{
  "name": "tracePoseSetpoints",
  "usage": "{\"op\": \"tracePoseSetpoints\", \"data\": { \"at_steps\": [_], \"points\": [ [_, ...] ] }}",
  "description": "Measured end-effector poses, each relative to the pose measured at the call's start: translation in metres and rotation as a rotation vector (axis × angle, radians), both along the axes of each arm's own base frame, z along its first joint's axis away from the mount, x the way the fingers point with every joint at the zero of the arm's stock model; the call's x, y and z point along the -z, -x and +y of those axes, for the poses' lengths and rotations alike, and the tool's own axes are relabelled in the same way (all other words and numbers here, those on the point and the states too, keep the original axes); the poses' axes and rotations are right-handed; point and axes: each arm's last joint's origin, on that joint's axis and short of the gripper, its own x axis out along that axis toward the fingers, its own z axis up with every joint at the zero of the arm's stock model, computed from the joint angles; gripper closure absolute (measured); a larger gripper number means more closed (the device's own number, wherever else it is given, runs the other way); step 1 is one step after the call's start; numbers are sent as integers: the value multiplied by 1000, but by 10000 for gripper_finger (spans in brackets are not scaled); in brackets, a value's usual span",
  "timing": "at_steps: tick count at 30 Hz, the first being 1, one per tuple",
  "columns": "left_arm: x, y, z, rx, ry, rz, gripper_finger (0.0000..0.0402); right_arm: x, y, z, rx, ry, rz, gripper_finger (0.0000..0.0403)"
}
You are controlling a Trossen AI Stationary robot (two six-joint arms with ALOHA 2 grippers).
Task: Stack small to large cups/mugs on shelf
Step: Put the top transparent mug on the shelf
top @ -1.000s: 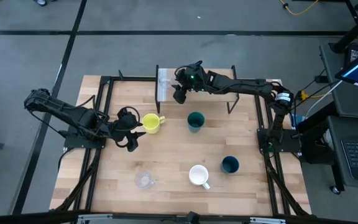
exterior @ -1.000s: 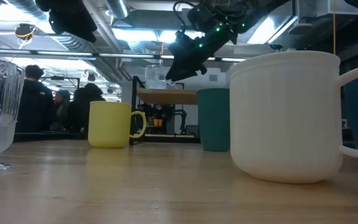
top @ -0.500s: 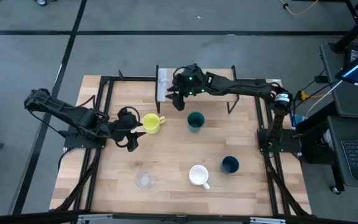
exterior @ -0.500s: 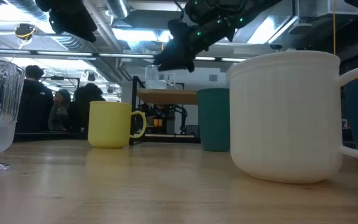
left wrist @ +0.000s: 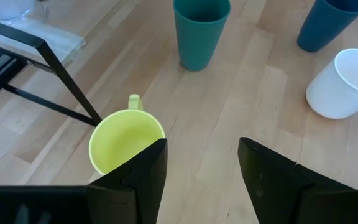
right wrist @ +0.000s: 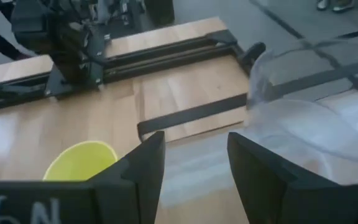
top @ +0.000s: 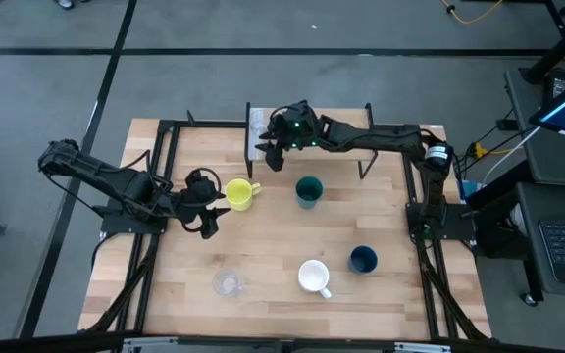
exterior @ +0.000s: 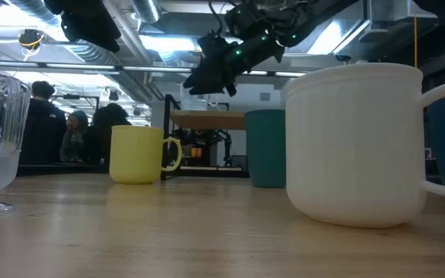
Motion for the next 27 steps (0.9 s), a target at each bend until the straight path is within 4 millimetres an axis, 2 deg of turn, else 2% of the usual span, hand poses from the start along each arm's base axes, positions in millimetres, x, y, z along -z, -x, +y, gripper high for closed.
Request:
{"op": "tracePoseSetpoints", "data": {
  "at_steps": [18,27],
  "points": [
    [0,0,0,-1,1,-1,210,-3,1,-7,131,92,-6,226],
    [0,0,0,-5,6,-4,210,-7,4,-18,160,101,-42,226]
  ]
}}
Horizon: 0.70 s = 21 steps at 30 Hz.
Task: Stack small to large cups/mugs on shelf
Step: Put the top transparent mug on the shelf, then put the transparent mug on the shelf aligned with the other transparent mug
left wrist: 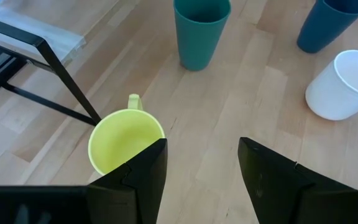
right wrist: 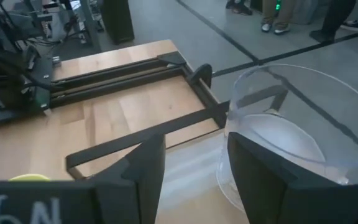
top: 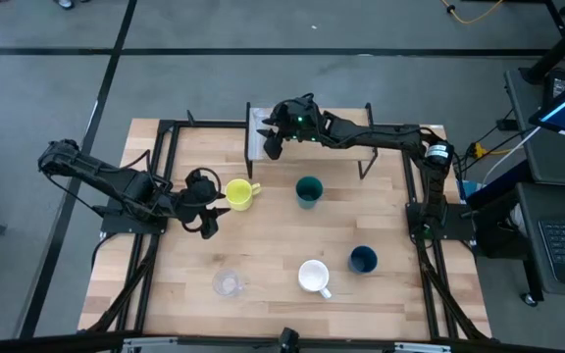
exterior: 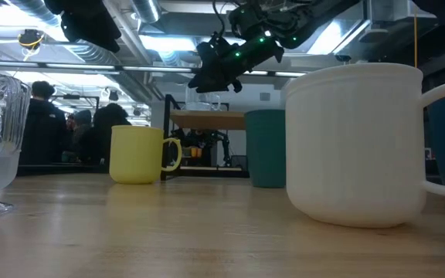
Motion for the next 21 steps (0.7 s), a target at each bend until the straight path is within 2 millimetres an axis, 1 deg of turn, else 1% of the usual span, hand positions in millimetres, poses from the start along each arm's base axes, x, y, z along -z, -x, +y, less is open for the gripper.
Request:
{"op": "tracePoseSetpoints", "data": {
  "at_steps": [6,8,10,13,15,18,21],
  "points": [
    [0,0,0,0,0,0,210,-1,0,0,-12,-3,-12,226],
    [0,0,0,0,0,0,210,-4,-1,5,-59,-37,-29,226],
    [0,0,0,0,0,0,210,-11,1,13,-127,-77,-46,226],
    [0,0,0,1,0,0,210,-28,7,31,-251,-161,-57,226],
    [0,0,0,9,12,3,210,-37,12,46,-334,-213,-44,226],
    [0,0,-5,66,101,16,210,-49,20,73,-402,-238,7,226],
    [-5,1,-17,153,203,25,210,-59,32,101,-420,-229,87,226]
  ]
}}
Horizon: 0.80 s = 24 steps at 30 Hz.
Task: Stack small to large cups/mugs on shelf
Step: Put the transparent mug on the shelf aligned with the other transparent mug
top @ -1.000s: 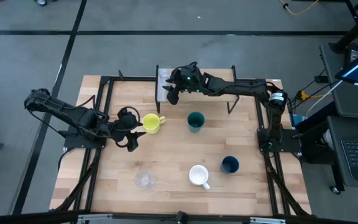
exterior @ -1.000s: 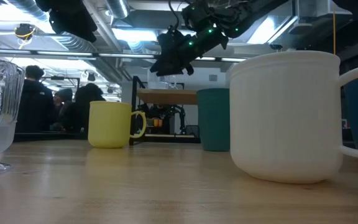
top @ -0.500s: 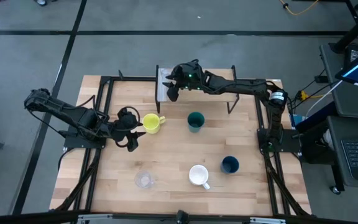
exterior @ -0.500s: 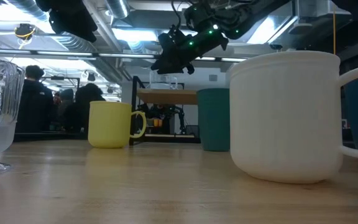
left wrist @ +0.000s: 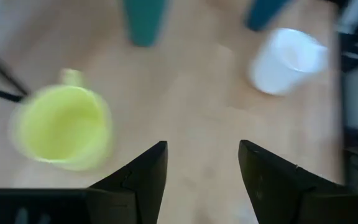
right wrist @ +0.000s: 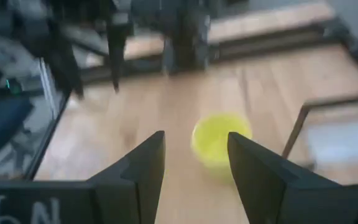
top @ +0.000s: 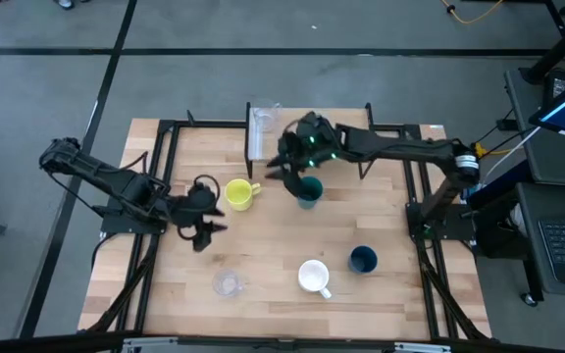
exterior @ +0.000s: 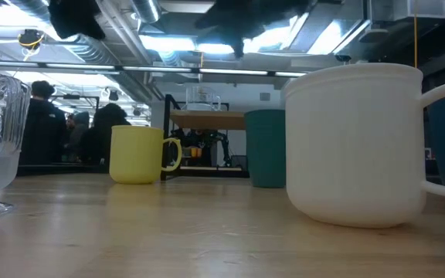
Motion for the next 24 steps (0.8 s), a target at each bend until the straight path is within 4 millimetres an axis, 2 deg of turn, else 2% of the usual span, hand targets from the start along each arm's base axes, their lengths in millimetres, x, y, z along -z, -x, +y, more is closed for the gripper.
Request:
{"op": "tracePoseSetpoints", "data": {
  "at_steps": [6,11,18,24],
  "points": [
    [7,0,-34,155,144,137,217,-16,34,44,94,113,185,226],
    [16,-8,-74,280,151,149,227,-23,53,70,150,162,264,226],
    [43,-15,-105,221,114,248,229,-21,55,92,134,189,285,226],
    [57,-13,-123,264,106,292,229,-19,55,104,99,194,287,226]
  ]
}}
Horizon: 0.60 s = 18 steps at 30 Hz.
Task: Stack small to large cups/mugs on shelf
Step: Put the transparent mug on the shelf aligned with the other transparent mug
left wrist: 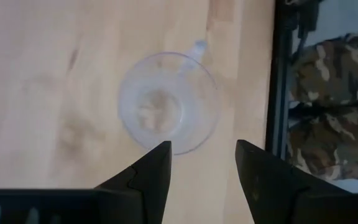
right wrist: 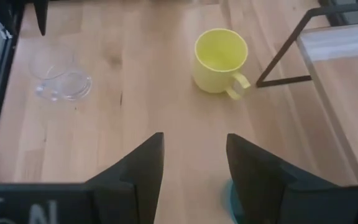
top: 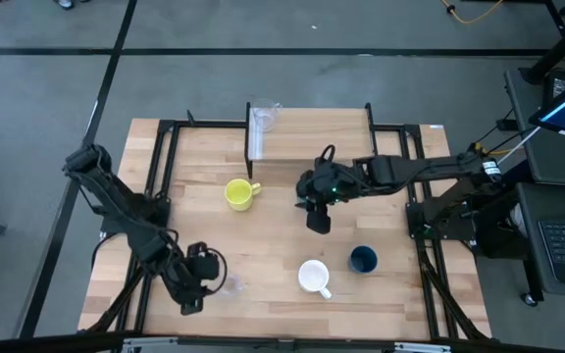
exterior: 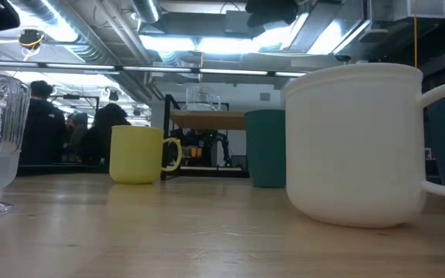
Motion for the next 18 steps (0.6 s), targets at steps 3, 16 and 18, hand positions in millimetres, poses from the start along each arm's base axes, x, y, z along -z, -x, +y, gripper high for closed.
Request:
{"op": "tracePoseSetpoints", "data": {
  "at_steps": [3,16,18],
  "points": [
    [2,-2,-9,46,9,-41,229,0,0,5,-13,-2,0,226],
    [32,-16,-23,140,-147,-66,229,0,1,10,-13,-19,-2,226],
    [35,-17,-25,155,-150,-59,229,0,1,10,-13,-18,-2,226]
  ]
}}
